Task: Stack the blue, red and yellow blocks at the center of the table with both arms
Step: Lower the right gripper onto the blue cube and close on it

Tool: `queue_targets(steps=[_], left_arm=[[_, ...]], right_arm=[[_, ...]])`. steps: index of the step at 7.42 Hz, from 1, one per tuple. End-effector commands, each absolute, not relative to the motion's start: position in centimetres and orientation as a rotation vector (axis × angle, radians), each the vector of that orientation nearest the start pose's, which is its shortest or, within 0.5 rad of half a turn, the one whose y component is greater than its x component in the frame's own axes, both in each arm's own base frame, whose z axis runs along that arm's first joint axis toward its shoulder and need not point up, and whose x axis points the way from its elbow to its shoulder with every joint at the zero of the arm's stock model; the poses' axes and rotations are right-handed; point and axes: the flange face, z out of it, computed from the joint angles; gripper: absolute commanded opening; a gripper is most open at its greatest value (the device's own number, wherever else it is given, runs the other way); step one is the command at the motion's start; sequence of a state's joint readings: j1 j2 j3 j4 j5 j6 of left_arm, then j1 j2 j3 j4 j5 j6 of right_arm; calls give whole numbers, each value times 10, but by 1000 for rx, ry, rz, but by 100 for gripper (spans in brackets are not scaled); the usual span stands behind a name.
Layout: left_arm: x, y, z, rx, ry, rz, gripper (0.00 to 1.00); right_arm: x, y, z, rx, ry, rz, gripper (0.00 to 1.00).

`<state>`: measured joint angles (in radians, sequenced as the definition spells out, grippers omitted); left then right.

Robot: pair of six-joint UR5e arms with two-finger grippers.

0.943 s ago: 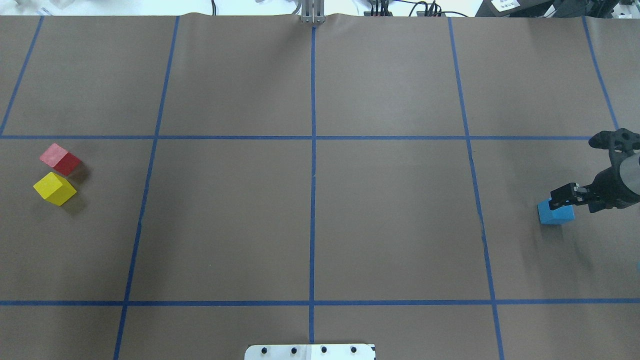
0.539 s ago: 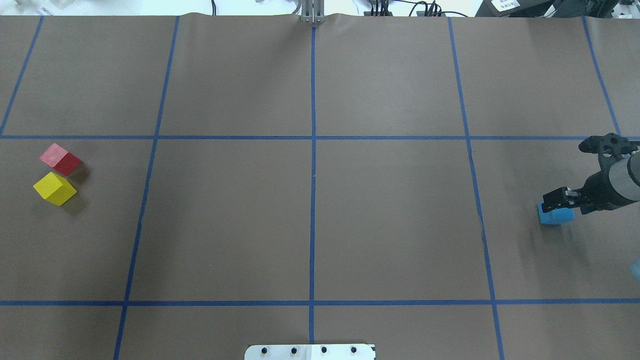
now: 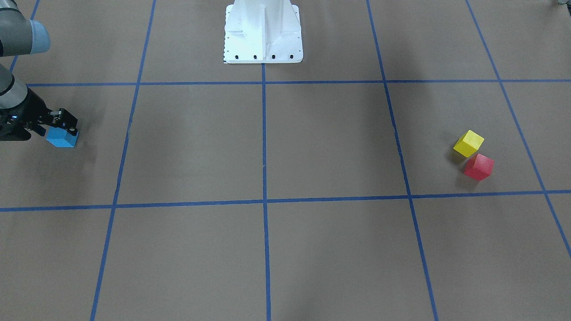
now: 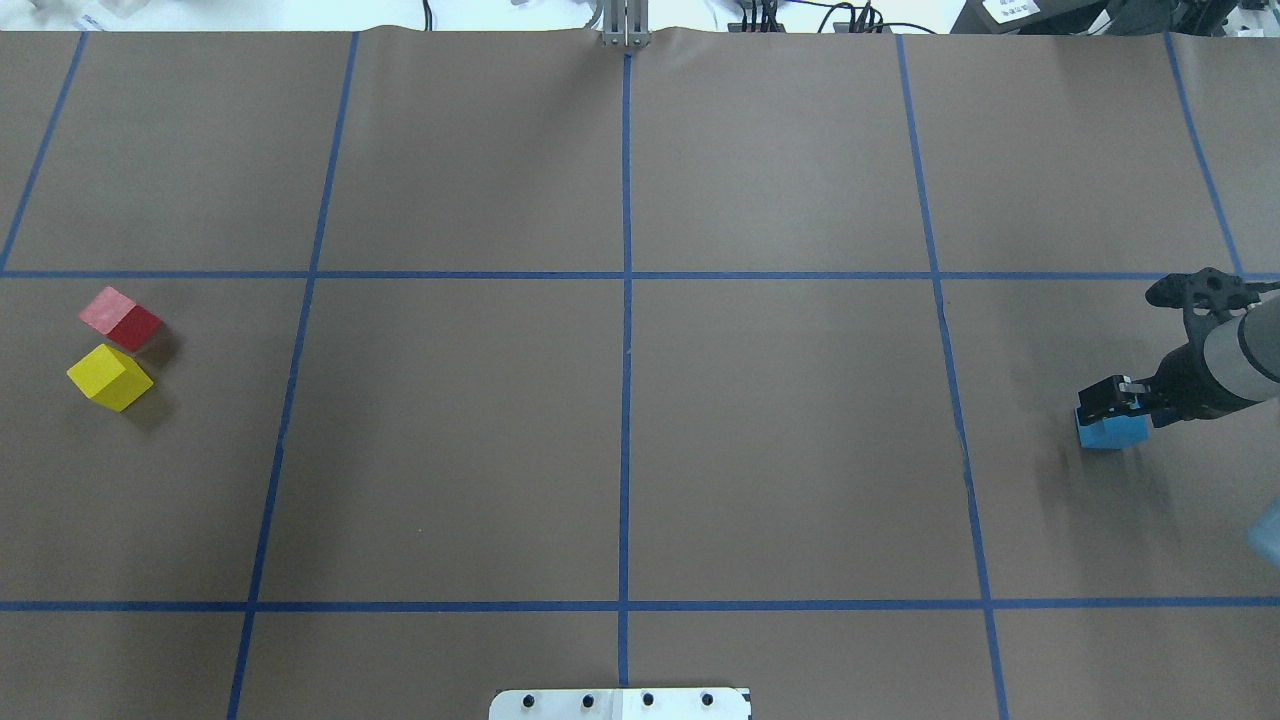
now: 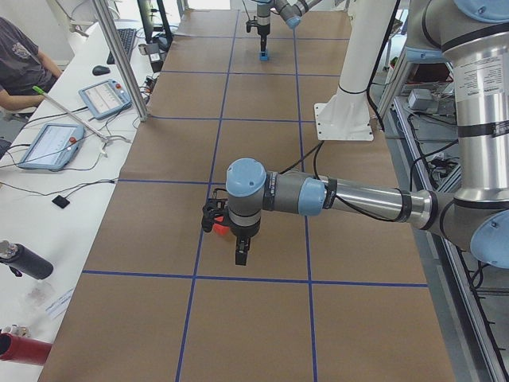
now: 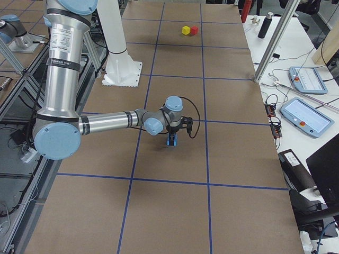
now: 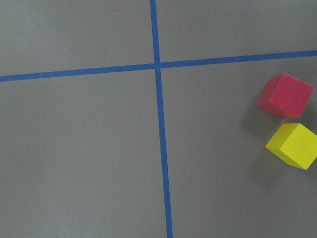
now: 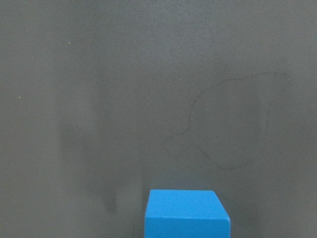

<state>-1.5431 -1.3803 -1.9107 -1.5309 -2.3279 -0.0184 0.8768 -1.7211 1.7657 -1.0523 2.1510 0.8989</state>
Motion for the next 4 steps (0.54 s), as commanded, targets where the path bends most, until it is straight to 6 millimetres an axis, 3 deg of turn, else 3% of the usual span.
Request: queue_targets(steps=[1, 2, 3, 4], left_arm=[[-53, -416, 582, 88, 759, 51, 100], [-53, -416, 582, 87, 759, 52, 100], [-53, -416, 582, 87, 759, 52, 100], [-53, -416, 580, 92, 759, 52, 100]], right_arm=[[-232, -402, 585, -25, -781, 36, 48], [-232, -402, 584, -23, -783, 33, 0], [-232, -402, 581, -16, -786, 27, 0], [-228, -403, 558, 3, -821, 23, 0]])
